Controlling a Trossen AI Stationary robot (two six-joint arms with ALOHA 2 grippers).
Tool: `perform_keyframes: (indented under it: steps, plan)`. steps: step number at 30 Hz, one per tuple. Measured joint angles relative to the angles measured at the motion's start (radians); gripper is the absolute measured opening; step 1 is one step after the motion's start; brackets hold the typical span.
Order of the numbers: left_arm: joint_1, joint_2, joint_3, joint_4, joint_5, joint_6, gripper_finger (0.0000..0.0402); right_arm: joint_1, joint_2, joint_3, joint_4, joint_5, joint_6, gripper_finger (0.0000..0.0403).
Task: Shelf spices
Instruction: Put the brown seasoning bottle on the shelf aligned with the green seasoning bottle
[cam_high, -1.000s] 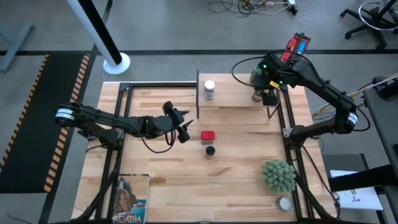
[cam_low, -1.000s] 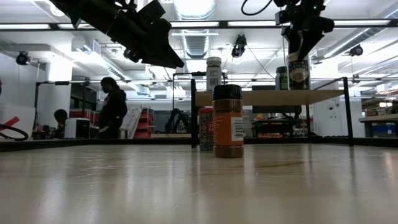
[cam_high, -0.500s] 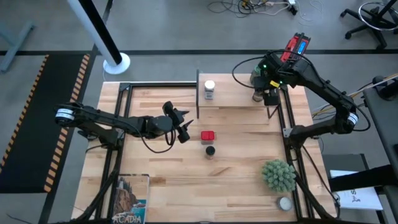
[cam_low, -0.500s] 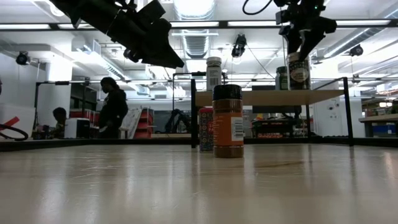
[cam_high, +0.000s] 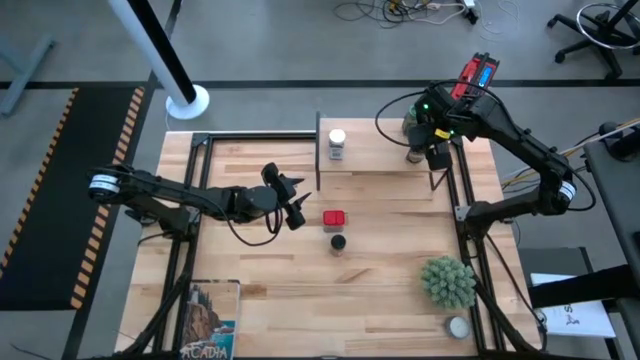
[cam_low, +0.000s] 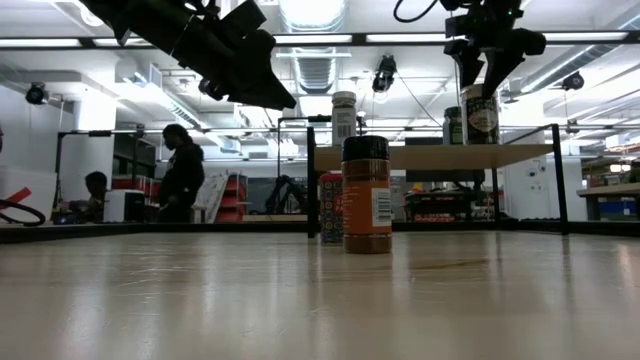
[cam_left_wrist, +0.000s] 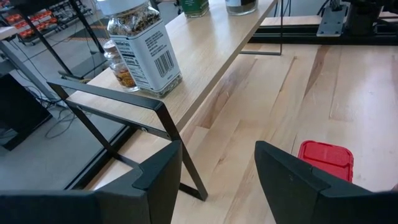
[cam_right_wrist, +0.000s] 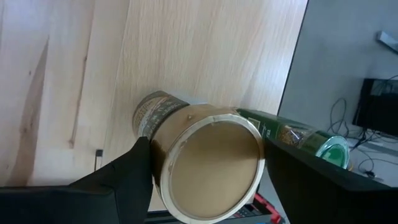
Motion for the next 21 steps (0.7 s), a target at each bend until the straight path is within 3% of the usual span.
perform_keyframes:
  steps: [21]
  plan:
    - [0.000,0.000,0.000,-0.001,0.000,0.000,0.0192,0.002,0.000,0.051,0.018,0.015,0.027,0.0300]
